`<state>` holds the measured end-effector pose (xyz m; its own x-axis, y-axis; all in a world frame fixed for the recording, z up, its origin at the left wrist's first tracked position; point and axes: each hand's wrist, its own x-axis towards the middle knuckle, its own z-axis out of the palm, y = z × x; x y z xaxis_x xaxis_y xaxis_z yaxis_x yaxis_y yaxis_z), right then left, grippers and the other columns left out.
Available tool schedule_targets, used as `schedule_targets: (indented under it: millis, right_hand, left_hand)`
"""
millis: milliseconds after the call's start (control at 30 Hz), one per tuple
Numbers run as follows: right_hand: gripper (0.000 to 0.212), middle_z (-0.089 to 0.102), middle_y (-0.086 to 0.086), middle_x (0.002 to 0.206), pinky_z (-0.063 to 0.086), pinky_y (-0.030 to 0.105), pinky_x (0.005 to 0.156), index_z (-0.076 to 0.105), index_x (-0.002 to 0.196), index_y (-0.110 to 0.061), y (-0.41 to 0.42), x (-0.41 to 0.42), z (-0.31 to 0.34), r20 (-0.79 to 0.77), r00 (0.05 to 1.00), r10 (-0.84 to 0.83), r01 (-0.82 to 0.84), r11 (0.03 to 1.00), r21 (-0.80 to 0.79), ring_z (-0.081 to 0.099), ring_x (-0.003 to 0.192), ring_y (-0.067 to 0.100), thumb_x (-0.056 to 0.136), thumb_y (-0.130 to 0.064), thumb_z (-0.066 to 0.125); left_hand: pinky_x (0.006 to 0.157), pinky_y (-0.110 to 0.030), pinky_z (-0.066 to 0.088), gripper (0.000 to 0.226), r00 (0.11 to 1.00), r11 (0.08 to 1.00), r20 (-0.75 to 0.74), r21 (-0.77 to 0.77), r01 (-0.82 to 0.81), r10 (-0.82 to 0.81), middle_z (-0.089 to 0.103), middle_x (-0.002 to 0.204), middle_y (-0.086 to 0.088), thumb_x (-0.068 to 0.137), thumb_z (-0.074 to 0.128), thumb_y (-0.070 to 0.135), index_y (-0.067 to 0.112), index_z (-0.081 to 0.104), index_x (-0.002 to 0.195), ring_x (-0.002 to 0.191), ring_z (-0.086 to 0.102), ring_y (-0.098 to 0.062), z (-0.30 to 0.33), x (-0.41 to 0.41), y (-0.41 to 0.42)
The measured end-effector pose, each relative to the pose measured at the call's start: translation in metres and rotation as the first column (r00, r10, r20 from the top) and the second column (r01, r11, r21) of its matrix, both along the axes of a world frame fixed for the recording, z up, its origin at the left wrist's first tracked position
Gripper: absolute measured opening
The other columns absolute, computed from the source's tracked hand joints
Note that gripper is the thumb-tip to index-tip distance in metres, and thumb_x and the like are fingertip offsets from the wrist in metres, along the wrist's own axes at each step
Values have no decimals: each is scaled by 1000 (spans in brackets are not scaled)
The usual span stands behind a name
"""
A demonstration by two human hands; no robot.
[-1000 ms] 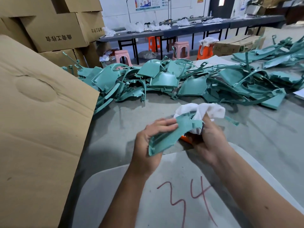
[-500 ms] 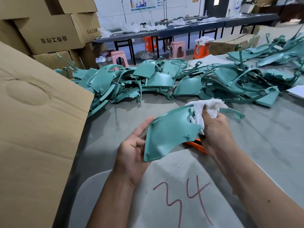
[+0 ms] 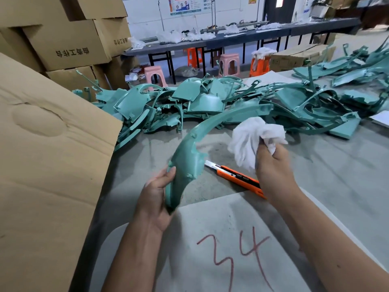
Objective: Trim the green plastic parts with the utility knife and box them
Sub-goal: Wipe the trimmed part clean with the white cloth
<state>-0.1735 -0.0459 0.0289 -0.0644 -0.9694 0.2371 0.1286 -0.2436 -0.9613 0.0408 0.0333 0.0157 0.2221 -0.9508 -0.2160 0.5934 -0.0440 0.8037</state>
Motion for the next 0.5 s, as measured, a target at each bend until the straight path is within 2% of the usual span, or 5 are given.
schedule_targets:
  millis: [100, 200, 333, 433, 500]
  right_hand:
    - [32, 78, 10, 95, 64, 36, 67, 75, 104, -16, 18, 19, 2, 311, 899, 307, -372, 912, 175, 76, 81, 26, 109, -32, 48]
    - [22, 78, 13, 94, 63, 42, 69, 74, 102, -8, 19, 23, 5, 244, 870, 428, -472, 867, 161, 75, 78, 26, 106, -17, 54]
    - [34, 57, -6, 57, 43, 19, 46, 67, 61, -23, 18, 10, 6, 90, 808, 582, -589, 795, 143, 52, 46, 7, 92, -11, 64]
    - [23, 49, -12, 53, 40, 17, 45, 65, 53, -25, 18, 4, 10, 169, 664, 728, -747, 653, 125, 40, 43, 3, 75, -20, 69]
    - [32, 48, -17, 57, 38, 16, 46, 64, 53, -27, 15, 3, 9, 136, 639, 757, -769, 633, 85, 33, 44, 3, 80, -10, 62]
  left_hand:
    - [73, -31, 61, 45, 994, 999, 98, -6, 40, -39, 75, 111, -16, 85, 66, 14, 7, 66, 129, 92, 76, -29, -2, -27, -2]
    - [98, -49, 55, 40, 980, 1000, 197, -15, -17, 20, 73, 120, -17, 91, 67, 10, 12, 65, 130, 112, 69, -40, -6, -39, -3]
    - [90, -43, 59, 43, 981, 998, 187, -26, -55, 59, 74, 119, -15, 88, 67, 3, 13, 67, 129, 112, 69, -39, -6, -26, -1]
    - [80, -39, 62, 45, 989, 999, 149, -23, 31, -27, 72, 123, -13, 81, 72, 9, 18, 72, 125, 111, 70, -35, -3, -20, 2]
    - [78, -36, 61, 43, 989, 997, 126, -19, 78, -75, 71, 126, -13, 81, 72, 11, 20, 74, 123, 112, 70, -33, -3, -16, 1]
